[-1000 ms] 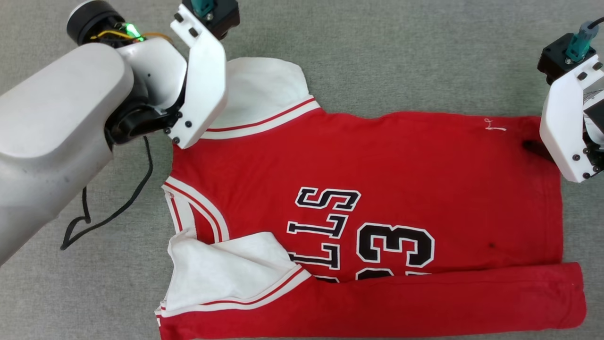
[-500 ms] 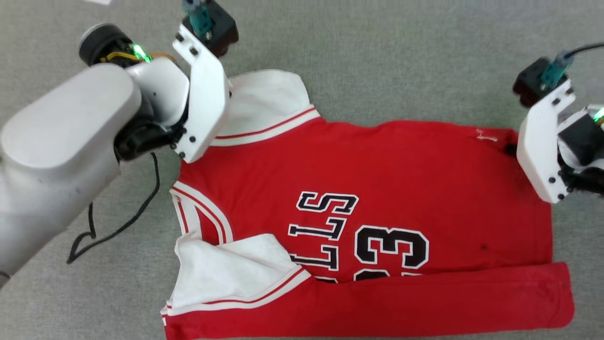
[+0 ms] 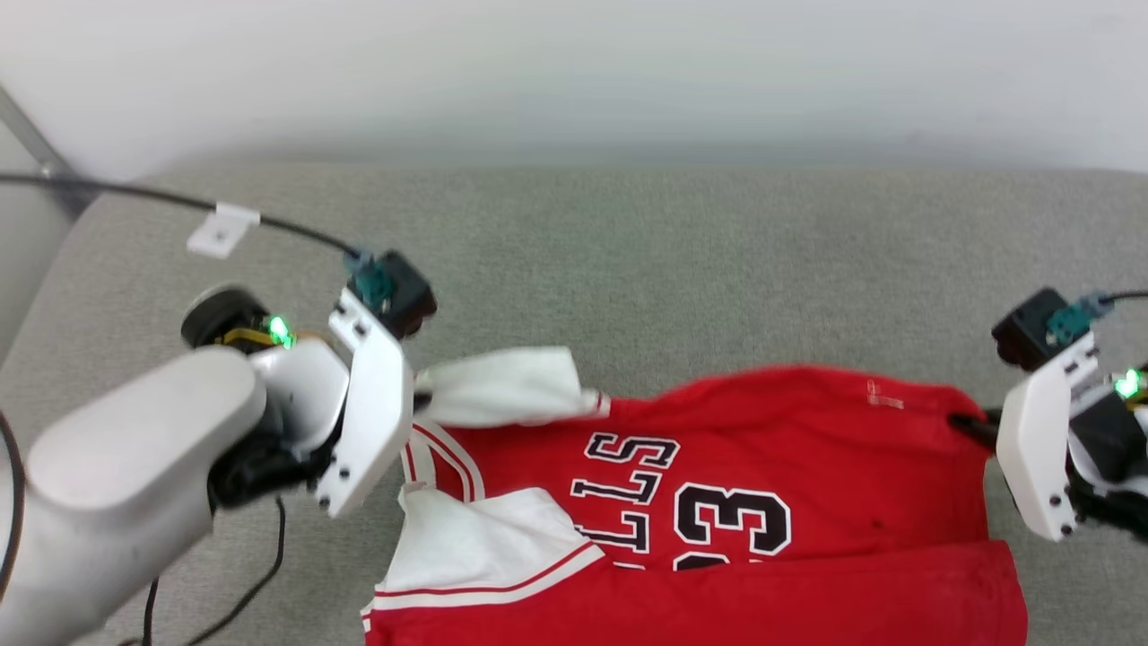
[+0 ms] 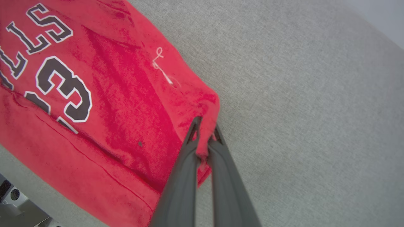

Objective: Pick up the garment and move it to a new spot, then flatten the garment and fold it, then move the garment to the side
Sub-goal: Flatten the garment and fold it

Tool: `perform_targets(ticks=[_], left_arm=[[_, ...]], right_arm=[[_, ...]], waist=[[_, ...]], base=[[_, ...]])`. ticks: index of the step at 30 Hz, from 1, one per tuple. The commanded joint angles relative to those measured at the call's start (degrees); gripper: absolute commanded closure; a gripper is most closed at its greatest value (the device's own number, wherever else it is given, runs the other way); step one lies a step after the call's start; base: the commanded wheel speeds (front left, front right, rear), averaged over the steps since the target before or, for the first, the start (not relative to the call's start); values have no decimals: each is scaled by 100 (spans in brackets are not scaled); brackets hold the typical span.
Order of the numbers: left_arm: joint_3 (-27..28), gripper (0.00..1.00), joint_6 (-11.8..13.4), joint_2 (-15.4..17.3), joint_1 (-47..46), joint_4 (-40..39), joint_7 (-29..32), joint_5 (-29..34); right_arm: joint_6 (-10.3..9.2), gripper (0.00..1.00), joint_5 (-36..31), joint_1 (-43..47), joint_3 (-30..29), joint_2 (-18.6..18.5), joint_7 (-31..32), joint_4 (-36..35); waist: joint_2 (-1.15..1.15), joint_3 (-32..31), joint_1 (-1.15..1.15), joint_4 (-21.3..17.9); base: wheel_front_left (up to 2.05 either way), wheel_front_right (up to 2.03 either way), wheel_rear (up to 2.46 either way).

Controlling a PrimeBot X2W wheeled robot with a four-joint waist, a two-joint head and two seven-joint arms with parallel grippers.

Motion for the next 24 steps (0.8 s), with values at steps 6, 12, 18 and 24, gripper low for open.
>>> perform_targets(ticks=[6, 12, 18, 24], left_arm=[[4, 100, 183, 266, 923, -388, -102, 4], [6, 100, 382, 390, 1759, -601, -324, -53], [11, 100, 556, 354, 2356, -534, -688, -154], [68, 0, 677, 201, 2592, -256, -1294, 53]], right_arm=[[-2, 100, 185, 680, 47, -206, -309, -126], [-2, 100, 441, 1294, -64, -334, -508, -166], [-2, 100, 376, 1619, -101, -193, -516, -40], [-2, 0, 185, 1706, -169, 43, -629, 232]], waist=[[0, -347, 1, 173], [0, -485, 1, 199], [0, -392, 1, 117], [0, -345, 1, 66]], base=[[0, 0, 0], [0, 0, 0], [0, 0, 0], [0, 0, 0]])
